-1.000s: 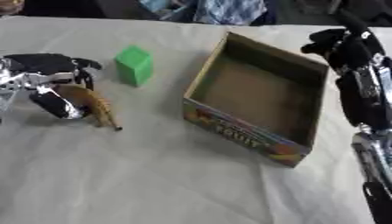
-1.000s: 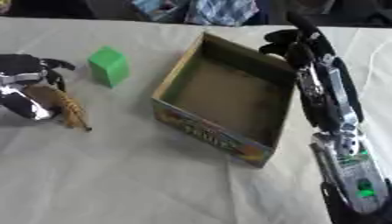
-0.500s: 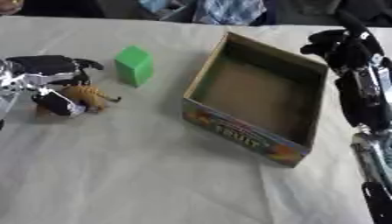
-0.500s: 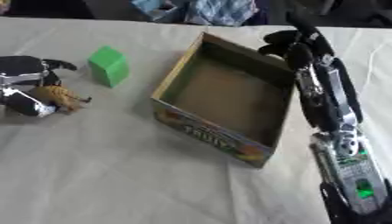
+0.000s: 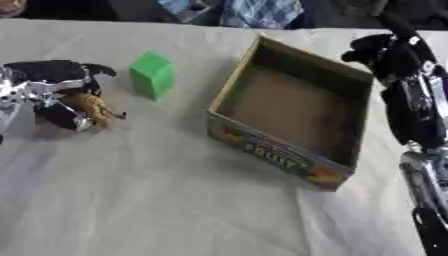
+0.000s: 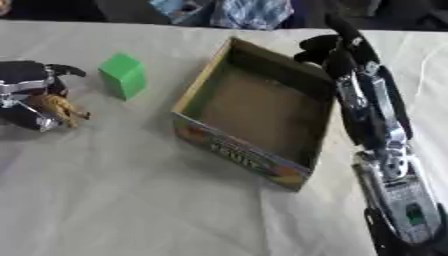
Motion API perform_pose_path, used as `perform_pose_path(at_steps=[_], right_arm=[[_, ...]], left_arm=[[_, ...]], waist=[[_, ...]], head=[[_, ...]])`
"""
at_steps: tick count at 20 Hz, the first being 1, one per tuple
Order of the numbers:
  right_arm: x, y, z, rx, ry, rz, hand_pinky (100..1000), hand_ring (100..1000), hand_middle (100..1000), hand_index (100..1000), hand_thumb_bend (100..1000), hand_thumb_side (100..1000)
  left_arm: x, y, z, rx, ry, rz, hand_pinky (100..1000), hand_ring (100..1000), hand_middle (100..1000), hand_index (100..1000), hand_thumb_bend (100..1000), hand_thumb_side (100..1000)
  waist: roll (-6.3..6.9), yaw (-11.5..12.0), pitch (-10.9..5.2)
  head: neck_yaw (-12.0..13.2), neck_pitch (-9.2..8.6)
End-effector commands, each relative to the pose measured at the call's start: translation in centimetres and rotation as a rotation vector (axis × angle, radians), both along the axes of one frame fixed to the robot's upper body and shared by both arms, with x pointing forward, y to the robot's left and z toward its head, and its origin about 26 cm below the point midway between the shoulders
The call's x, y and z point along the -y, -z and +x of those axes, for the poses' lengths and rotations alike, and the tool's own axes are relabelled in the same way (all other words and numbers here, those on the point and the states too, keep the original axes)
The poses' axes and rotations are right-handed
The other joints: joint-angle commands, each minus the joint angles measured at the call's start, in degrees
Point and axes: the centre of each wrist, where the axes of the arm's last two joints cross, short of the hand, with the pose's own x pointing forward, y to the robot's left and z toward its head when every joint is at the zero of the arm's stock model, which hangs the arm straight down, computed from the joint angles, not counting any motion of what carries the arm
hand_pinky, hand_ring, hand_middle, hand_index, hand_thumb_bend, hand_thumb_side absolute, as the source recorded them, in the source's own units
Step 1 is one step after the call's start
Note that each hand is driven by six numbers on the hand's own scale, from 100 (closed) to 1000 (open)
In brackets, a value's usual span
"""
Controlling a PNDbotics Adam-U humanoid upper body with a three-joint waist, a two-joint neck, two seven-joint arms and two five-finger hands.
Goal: Pick up objects on the table and place them in the box.
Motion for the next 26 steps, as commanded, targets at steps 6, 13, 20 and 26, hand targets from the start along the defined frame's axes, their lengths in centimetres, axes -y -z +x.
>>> perform_pose_path(at_steps=[6,13,20,26], right_arm=[[0.1,-0.8,-0.3,0.026,-0.003,-0.004,811,691,688,947,100,777],[0.2,-0.8,-0.3,0.021,0.001,-0.003,810,692,687,947,100,778],[0.3,-0.8,-0.3,0.019,0.007,-0.002,810,692,687,948,100,778],[0.3,-0.8,-0.3,0.019,0.003,-0.006,810,692,687,948,100,779]], left_arm=[[0.2,-3.7,-0.9,0.072,0.010,-0.042,534,517,1000,451,101,118],[0.9,-6.4,-2.3,0.127,0.022,-0.068,497,473,1000,457,100,116],[2.5,-9.8,-4.1,0.223,0.049,-0.126,456,424,1000,450,100,130],[4.7,-11.4,-5.3,0.274,0.105,-0.155,442,420,1000,454,100,133]], waist=[[0.18,0.2,-1.70],[0.52,0.5,-2.07],[0.93,0.4,-2.33],[1.24,0.0,-2.24]], head=[[-0.3,0.24],[-0.6,0.41],[-1.1,0.61],[-1.1,0.67]])
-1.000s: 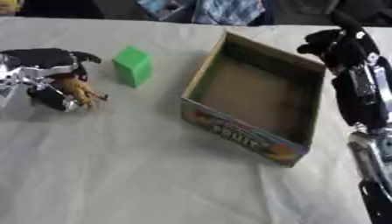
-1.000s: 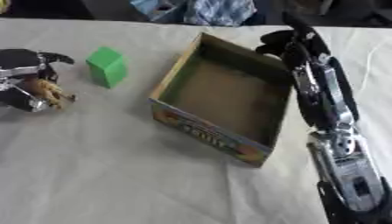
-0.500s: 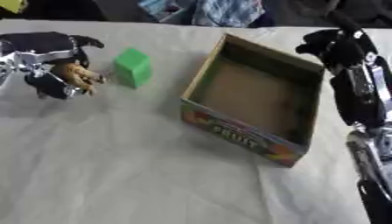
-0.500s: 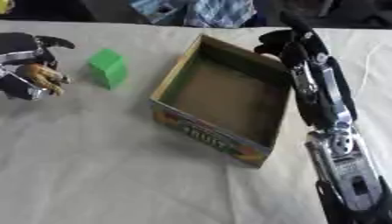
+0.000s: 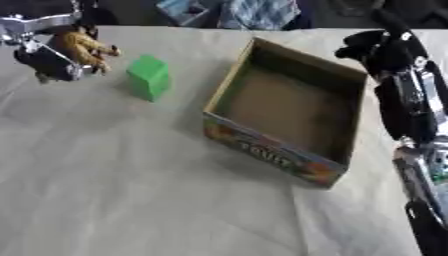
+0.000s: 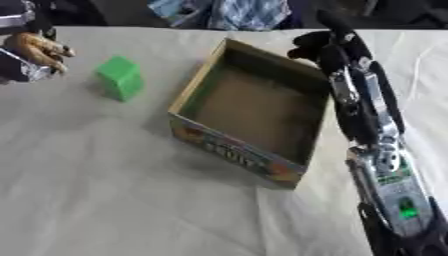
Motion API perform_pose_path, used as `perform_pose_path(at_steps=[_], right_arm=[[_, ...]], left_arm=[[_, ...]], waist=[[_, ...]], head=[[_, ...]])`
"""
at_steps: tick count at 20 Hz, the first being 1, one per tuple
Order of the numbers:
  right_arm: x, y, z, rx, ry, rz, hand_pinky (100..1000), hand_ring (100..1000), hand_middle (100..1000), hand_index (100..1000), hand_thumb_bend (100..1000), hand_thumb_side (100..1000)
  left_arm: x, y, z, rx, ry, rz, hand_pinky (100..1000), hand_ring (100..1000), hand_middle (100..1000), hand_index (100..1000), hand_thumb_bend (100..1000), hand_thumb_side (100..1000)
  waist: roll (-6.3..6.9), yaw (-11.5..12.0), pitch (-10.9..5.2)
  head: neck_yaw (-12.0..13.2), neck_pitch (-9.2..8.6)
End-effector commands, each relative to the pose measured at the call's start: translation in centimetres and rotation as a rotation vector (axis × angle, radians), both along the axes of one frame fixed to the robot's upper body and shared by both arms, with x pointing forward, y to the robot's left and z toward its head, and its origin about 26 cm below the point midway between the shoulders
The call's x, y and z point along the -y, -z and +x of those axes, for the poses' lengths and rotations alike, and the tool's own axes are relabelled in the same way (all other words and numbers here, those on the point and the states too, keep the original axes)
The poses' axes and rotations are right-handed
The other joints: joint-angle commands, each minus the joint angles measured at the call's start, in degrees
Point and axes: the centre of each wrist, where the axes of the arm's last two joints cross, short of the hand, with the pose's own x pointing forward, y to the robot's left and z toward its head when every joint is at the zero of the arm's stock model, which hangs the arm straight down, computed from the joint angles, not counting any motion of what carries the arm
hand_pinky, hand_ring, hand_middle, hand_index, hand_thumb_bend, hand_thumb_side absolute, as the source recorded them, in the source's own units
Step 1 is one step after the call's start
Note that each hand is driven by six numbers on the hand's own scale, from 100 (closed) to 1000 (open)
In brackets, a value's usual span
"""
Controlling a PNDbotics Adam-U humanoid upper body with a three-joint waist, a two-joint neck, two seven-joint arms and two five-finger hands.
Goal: Pick up objects on the table and place them in the box.
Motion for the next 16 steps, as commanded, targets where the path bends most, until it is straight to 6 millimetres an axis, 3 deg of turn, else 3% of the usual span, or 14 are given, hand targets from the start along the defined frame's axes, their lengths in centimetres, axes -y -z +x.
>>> perform_pose_path(at_steps=[1,11,12,16], right_arm=[[0.2,-0.8,-0.3,0.024,-0.002,-0.011,810,692,687,948,100,779],[0.0,-1.0,-0.2,0.028,-0.016,-0.007,809,692,686,948,100,780],[-0.1,-1.1,-0.1,0.030,-0.018,-0.005,809,692,687,948,101,797],[-0.3,-1.4,0.0,0.038,-0.022,0.016,809,693,687,948,261,994]], left_arm=[[0.8,-2.3,-1.1,0.063,0.028,-0.028,441,420,1000,454,100,134],[5.9,-2.7,-2.1,0.105,0.140,-0.096,377,414,1000,457,100,151],[6.5,-2.6,-2.2,0.110,0.149,-0.103,371,415,1000,456,100,152],[8.8,-1.8,-2.3,0.133,0.154,-0.125,364,414,1000,457,100,152]], waist=[[0.26,-0.2,-1.22],[0.40,-1.5,-0.98],[0.42,-1.7,-0.95],[0.41,-2.6,-0.82]], head=[[0.0,0.23],[0.7,-0.07],[0.8,-0.07],[1.5,-0.07]])
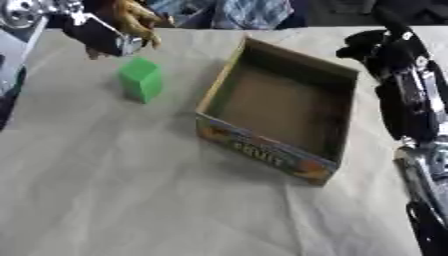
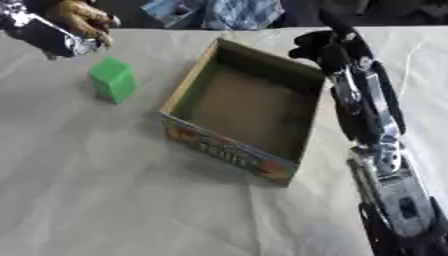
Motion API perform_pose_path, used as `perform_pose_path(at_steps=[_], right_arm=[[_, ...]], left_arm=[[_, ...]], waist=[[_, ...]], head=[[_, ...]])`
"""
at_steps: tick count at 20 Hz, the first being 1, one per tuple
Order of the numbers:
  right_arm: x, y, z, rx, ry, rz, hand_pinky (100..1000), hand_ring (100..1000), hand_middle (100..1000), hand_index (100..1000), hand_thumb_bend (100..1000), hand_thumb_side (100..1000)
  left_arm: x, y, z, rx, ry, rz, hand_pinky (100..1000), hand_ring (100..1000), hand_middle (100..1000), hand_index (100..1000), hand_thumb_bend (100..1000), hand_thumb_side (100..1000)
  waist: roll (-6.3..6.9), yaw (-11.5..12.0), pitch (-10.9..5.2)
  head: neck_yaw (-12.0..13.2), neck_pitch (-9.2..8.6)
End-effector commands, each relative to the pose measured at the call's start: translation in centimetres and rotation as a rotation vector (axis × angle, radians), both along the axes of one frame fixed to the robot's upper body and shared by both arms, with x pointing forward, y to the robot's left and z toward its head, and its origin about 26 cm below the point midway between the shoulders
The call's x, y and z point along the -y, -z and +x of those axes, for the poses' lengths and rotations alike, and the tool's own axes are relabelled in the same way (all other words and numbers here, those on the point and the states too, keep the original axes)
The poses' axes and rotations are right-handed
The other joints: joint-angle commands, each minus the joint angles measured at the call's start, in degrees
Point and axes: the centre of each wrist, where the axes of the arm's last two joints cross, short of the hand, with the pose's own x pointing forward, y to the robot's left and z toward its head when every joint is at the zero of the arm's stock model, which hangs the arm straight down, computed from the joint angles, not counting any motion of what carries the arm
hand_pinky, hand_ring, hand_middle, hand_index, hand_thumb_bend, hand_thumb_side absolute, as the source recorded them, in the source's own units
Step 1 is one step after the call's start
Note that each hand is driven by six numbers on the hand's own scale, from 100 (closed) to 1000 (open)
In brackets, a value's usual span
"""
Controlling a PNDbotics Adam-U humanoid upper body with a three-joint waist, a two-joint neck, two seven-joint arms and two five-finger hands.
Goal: Pick up objects on the table and place them in the box.
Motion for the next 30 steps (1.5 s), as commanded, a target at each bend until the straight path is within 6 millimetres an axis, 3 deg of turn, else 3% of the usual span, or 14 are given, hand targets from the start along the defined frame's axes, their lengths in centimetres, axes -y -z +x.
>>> perform_pose_path(at_steps=[1,14,21,30], right_arm=[[-0.1,-1.0,-0.2,0.033,-0.008,0.017,809,693,687,948,281,1000],[-1.0,-1.7,0.2,0.050,-0.030,0.059,809,694,687,950,283,1000],[-1.2,-1.9,0.3,0.053,-0.044,0.069,808,694,686,950,286,1000],[-1.4,-1.7,0.3,0.043,-0.055,0.068,807,692,685,952,285,1000]], left_arm=[[1.7,-0.8,-0.6,0.062,0.009,-0.022,359,412,1000,457,100,153],[6.2,1.9,-0.5,0.169,-0.022,-0.054,345,431,1000,461,100,152],[7.3,3.8,0.2,0.226,-0.080,-0.015,355,434,1000,453,100,141],[8.5,6.1,0.6,0.231,-0.062,0.027,369,426,1000,456,100,137]], waist=[[0.00,-0.4,-0.93],[-0.43,-2.8,-0.18],[-0.58,-3.4,0.03],[-0.62,-3.6,0.36]], head=[[0.7,-0.10],[3.2,-0.79],[4.5,-1.32],[4.5,-1.46]])
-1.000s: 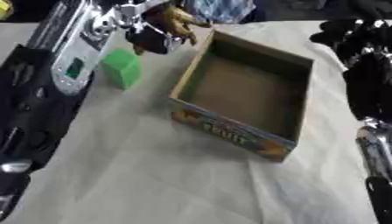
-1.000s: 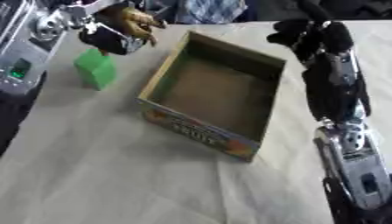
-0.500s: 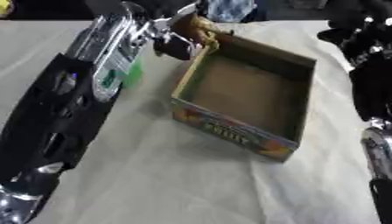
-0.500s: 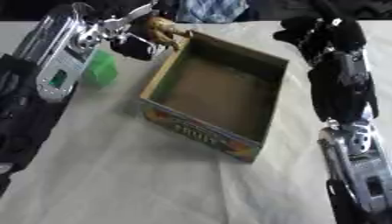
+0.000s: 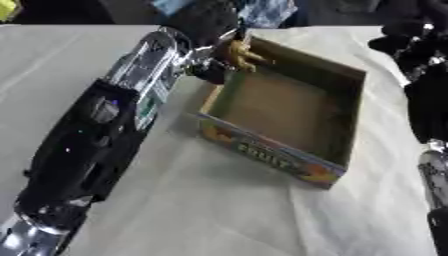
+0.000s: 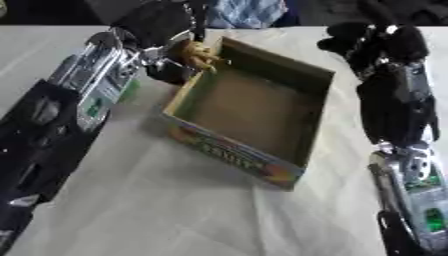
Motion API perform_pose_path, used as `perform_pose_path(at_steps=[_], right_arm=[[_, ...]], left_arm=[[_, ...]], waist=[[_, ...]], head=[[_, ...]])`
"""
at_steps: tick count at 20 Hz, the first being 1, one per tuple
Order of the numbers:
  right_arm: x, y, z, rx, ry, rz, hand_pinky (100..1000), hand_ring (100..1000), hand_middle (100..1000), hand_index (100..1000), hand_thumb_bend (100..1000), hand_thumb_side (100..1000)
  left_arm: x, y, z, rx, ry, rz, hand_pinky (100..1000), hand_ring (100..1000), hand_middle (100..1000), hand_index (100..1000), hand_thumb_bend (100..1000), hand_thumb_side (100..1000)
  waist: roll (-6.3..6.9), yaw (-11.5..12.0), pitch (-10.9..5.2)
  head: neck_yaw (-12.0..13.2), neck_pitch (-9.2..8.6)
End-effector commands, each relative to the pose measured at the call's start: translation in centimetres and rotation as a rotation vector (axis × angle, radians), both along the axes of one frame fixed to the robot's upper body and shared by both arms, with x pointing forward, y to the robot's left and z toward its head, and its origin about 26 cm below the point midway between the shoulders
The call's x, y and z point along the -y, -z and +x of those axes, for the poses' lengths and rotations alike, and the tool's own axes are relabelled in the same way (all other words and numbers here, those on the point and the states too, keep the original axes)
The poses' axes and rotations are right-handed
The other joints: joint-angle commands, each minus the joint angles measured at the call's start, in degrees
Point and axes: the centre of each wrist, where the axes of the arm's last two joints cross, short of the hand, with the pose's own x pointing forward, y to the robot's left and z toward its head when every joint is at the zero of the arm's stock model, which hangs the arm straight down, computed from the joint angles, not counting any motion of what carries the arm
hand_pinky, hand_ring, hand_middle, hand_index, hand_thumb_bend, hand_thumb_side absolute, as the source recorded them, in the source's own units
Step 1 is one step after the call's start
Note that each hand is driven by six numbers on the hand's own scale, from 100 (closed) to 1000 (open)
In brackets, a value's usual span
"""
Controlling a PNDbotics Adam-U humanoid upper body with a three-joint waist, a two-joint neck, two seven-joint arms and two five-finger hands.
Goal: Pick up objects on the table and place them in the box.
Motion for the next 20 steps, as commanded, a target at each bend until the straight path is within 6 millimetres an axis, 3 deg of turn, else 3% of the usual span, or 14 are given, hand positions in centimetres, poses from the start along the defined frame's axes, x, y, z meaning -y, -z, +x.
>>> perform_pose_path(at_steps=[1,9,20], right_arm=[[-0.2,-0.8,-0.2,0.025,-0.016,-0.004,806,691,684,953,286,1000],[-0.2,-0.7,-0.3,0.019,-0.016,0.009,803,684,660,948,284,1000],[-0.6,-1.2,-0.1,0.056,0.004,0.115,798,679,649,940,295,1000]], left_arm=[[0.7,-0.9,-0.5,0.070,0.017,0.015,382,430,1000,457,100,134],[1.7,-1.2,-1.3,0.177,0.032,0.061,385,431,1000,458,100,137],[2.7,0.3,-1.4,0.159,0.087,-0.073,341,415,1000,454,100,187]], waist=[[-0.13,-0.3,-0.93],[0.19,-0.8,-0.82],[0.08,-2.6,-0.12]], head=[[0.3,-0.55],[0.5,-0.27],[1.4,-0.80]])
